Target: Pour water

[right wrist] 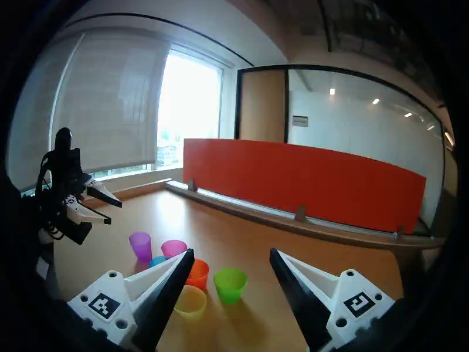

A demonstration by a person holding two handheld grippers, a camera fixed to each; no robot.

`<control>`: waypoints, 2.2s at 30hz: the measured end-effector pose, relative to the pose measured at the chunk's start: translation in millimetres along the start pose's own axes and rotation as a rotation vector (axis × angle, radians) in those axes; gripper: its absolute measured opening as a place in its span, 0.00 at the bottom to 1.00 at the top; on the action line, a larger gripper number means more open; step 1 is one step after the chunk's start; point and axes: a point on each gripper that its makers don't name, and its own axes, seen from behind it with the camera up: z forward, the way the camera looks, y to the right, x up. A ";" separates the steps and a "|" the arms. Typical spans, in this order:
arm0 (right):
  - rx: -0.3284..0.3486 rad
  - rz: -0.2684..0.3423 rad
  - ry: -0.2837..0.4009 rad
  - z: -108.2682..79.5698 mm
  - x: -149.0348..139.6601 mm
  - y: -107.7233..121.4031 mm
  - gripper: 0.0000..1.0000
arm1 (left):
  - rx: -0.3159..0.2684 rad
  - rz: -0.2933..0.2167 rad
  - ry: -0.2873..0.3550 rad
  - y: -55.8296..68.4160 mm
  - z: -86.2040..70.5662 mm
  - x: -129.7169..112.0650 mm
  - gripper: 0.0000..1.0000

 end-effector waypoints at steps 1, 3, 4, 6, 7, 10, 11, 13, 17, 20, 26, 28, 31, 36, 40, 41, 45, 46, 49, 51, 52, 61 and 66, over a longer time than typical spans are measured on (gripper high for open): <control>0.003 -0.001 -0.005 0.9 -1.5 -0.2 1.00 | -0.003 0.001 -0.006 1.4 1.8 -2.0 0.87; 0.007 -0.003 -0.013 2.9 -4.4 0.0 1.00 | -0.011 0.001 -0.018 4.3 5.7 -6.6 0.86; 0.008 -0.004 -0.016 3.9 -5.6 0.3 1.00 | -0.016 -0.001 -0.024 5.5 7.7 -8.9 0.86; 0.010 -0.005 -0.022 5.9 -8.1 0.9 1.00 | -0.022 -0.004 -0.037 7.6 12.2 -14.1 0.86; 0.012 -0.004 -0.025 6.7 -9.3 1.1 1.00 | -0.024 -0.006 -0.044 8.3 14.3 -16.8 0.86; 0.015 -0.003 -0.034 9.3 -13.4 2.1 1.00 | -0.030 -0.004 -0.064 10.5 20.1 -25.1 0.86; 0.016 -0.002 -0.037 10.2 -15.0 2.6 1.00 | -0.032 -0.003 -0.071 11.3 22.0 -28.1 0.87; 0.018 -0.001 -0.042 11.9 -17.1 3.9 1.00 | -0.038 0.003 -0.084 13.6 25.4 -33.3 0.86; 0.020 0.001 -0.053 15.8 -21.5 6.5 1.00 | -0.052 0.014 -0.111 18.9 32.4 -43.0 0.86; 0.025 0.003 -0.063 19.4 -25.8 6.8 1.00 | -0.067 0.017 -0.130 23.0 36.7 -49.0 0.86; 0.040 -0.005 -0.092 25.9 -34.2 5.6 1.00 | -0.093 0.030 -0.175 27.9 44.8 -61.5 0.87; 0.043 -0.009 -0.100 28.0 -37.1 5.5 1.00 | -0.098 0.033 -0.191 28.4 47.4 -65.6 0.86; 0.047 -0.014 -0.113 31.6 -42.4 5.2 1.00 | -0.107 0.033 -0.218 28.8 51.9 -71.6 0.87; 0.057 -0.016 -0.132 38.3 -50.5 4.5 1.00 | -0.123 0.029 -0.254 28.7 60.3 -80.5 0.86; 0.064 -0.016 -0.144 43.7 -55.0 4.9 1.00 | -0.132 0.036 -0.283 28.4 67.5 -87.6 0.86; 0.065 -0.016 -0.147 45.2 -56.3 5.3 1.00 | -0.134 0.038 -0.291 28.4 69.5 -89.4 0.86; 0.069 -0.017 -0.160 50.4 -61.5 7.4 1.00 | -0.146 0.039 -0.320 29.9 77.4 -95.3 0.86; 0.071 -0.018 -0.164 51.7 -63.1 7.9 1.00 | -0.148 0.038 -0.325 30.1 79.5 -96.5 0.87; 0.077 -0.019 -0.176 55.9 -68.5 9.3 1.00 | -0.156 0.037 -0.341 31.3 85.4 -100.1 0.87; 0.081 -0.020 -0.183 59.1 -72.3 10.4 1.00 | -0.161 0.037 -0.351 32.3 89.2 -103.0 0.87; 0.083 -0.021 -0.186 60.6 -74.0 10.9 1.00 | -0.164 0.037 -0.356 32.9 90.9 -104.5 0.87; 0.097 -0.014 -0.205 73.2 -84.8 14.8 1.00 | -0.173 0.029 -0.390 36.4 106.7 -115.3 0.87; 0.100 -0.017 -0.225 76.7 -92.0 18.9 1.00 | -0.180 0.029 -0.405 38.7 113.9 -118.8 0.87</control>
